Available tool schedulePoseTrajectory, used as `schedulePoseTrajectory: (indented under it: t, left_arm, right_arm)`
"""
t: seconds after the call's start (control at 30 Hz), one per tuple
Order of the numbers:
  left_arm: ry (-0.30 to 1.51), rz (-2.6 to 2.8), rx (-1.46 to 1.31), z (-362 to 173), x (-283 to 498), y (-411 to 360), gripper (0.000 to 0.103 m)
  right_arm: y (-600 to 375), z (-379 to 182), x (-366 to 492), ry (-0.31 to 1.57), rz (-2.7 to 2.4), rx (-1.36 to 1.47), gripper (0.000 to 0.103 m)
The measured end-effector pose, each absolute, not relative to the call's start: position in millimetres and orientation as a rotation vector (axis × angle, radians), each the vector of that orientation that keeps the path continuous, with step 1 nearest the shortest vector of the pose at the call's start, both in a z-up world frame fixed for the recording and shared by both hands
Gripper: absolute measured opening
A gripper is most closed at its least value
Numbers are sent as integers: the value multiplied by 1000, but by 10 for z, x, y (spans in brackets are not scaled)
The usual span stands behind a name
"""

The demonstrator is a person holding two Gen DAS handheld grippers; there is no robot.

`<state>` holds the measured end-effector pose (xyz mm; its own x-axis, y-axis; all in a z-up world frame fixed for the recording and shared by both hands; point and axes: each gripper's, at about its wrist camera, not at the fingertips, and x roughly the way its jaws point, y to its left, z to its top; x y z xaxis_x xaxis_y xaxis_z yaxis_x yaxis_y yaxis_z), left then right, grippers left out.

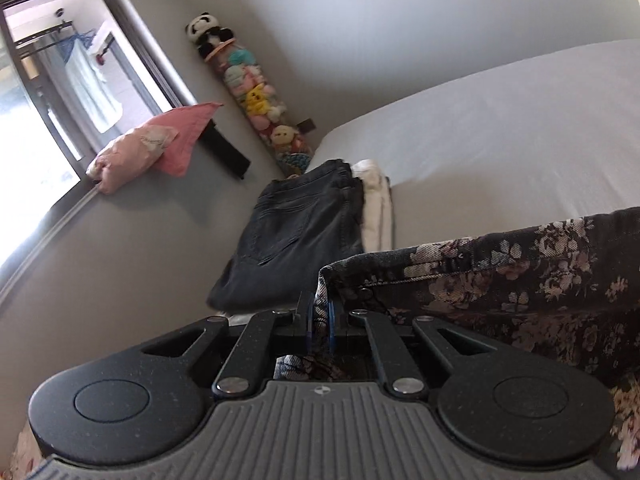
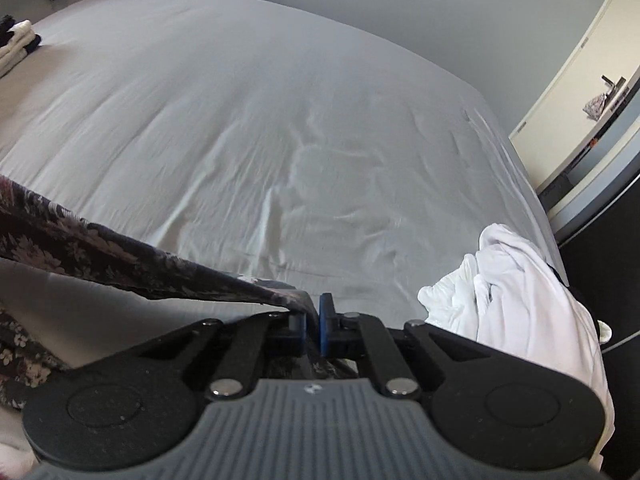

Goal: Fold clothes

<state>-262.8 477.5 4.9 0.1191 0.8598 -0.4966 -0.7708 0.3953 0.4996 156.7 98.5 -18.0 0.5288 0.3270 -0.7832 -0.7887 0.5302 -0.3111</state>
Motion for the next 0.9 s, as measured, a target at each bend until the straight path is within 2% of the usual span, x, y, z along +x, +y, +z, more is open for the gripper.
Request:
schedulePoseTrajectory:
  t: [0.23, 0.4, 0.6, 0.67, 0.77, 0.9]
  left_arm:
    - [852, 1057, 168, -251, -1954, 5205, 9]
    - [970, 1008, 194, -740, -1474, 5603, 9]
    - [1036, 1020, 194, -1131, -1240, 5898, 9]
    - [1053, 1029, 189, -1205, -1229, 5941, 10]
    - [1069, 1035, 200, -1303, -1227, 5940, 15]
    - [1074, 1038, 236, -1334, -1226, 5916, 22]
  right_arm:
    - [1289, -291, 2284, 806, 621, -791, 4]
    - [1520, -584, 2773, 866, 622, -829, 5]
    - [1895, -953, 3028, 806, 627, -839, 8]
    - [1963, -999, 3119, 793, 638, -801, 13]
    - [1981, -1018, 3250, 816, 647, -730, 28]
    - [1783, -845, 3341, 819, 673, -573, 60]
